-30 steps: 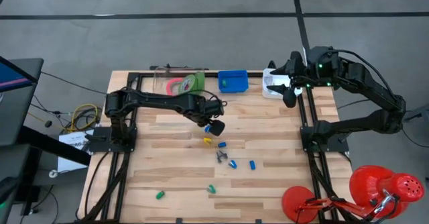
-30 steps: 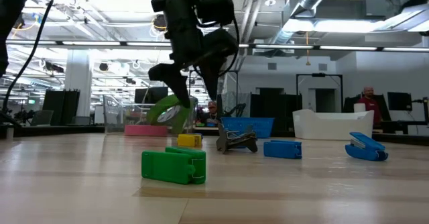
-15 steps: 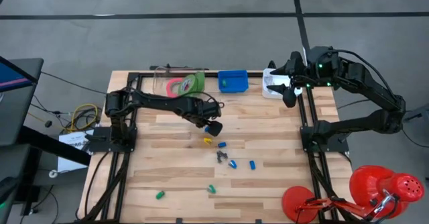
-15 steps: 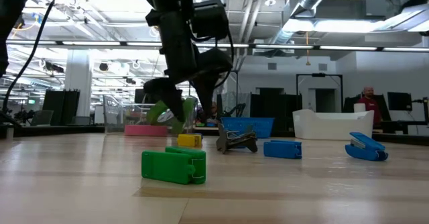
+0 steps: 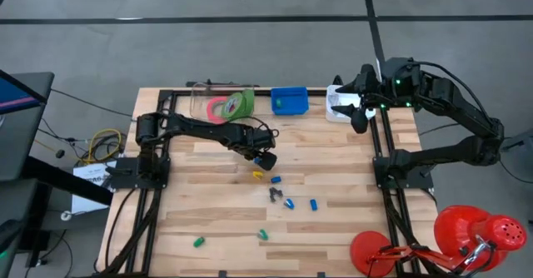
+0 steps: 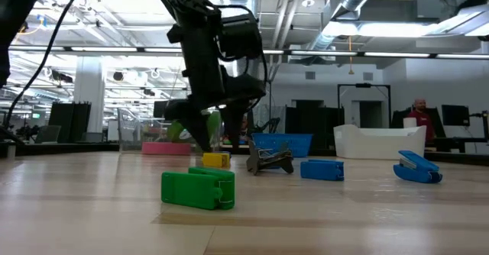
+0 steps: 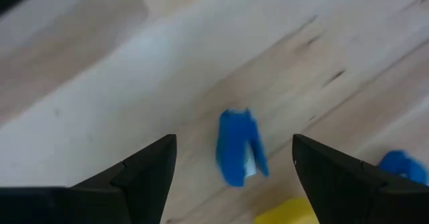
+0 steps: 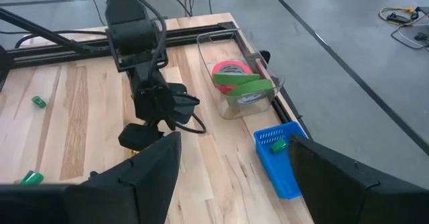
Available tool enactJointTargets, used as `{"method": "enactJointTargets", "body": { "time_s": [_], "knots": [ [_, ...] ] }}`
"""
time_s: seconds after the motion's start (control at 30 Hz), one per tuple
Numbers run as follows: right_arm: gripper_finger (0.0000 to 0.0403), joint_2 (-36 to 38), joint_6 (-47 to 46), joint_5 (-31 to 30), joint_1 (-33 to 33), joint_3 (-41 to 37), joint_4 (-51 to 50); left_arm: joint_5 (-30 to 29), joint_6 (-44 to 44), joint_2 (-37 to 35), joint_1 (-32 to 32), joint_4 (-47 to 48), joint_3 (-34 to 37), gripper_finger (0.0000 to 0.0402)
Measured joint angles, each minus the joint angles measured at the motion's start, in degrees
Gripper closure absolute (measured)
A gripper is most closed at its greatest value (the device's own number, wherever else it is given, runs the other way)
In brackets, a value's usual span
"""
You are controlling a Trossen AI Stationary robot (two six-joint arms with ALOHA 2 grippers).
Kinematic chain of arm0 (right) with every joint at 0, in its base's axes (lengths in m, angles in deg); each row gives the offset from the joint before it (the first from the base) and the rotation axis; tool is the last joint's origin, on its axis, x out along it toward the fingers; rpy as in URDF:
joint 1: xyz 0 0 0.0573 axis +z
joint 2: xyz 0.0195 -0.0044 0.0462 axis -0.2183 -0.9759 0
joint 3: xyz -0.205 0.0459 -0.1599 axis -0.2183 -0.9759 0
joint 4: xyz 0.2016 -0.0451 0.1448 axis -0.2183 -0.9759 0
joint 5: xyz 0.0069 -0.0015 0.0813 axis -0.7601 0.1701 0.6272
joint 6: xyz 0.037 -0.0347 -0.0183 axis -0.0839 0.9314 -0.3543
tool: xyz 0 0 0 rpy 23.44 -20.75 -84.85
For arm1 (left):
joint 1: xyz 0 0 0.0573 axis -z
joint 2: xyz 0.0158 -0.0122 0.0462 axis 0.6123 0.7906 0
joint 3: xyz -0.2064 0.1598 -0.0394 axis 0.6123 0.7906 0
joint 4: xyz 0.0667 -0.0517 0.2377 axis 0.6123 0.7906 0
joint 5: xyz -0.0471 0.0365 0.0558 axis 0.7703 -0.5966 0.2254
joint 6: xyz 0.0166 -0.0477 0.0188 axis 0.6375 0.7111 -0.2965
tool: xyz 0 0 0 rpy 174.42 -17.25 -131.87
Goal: Pick and place Stapler, Stapler remover, tape
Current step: Put the blue stapler into the blue bin
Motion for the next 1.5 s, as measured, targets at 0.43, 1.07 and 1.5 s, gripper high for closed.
{"method": "enactJointTargets", "body": {
  "time_s": [0.43, 1.07, 1.5],
  "knots": [
    [0.0138, 0.0, 0.0, 0.0, 0.0, 0.0, 0.0, 1.5, 1.0, 1.5, 0.4, -0.4, 0.0, 0.0136],
    [0.0138, 0.0, 0.0, 0.0, -0.1, 0.0, -0.1, 2.2, 0.9, 1.5, 0.5, -0.5, 0.0, 0.0282],
    [0.0138, 0.0, 0.0, 0.0, -0.1, 0.0, -0.1, 2.5, 0.9, 1.4, 0.5, -1.6, 0.0, 0.03]
  ]
}}
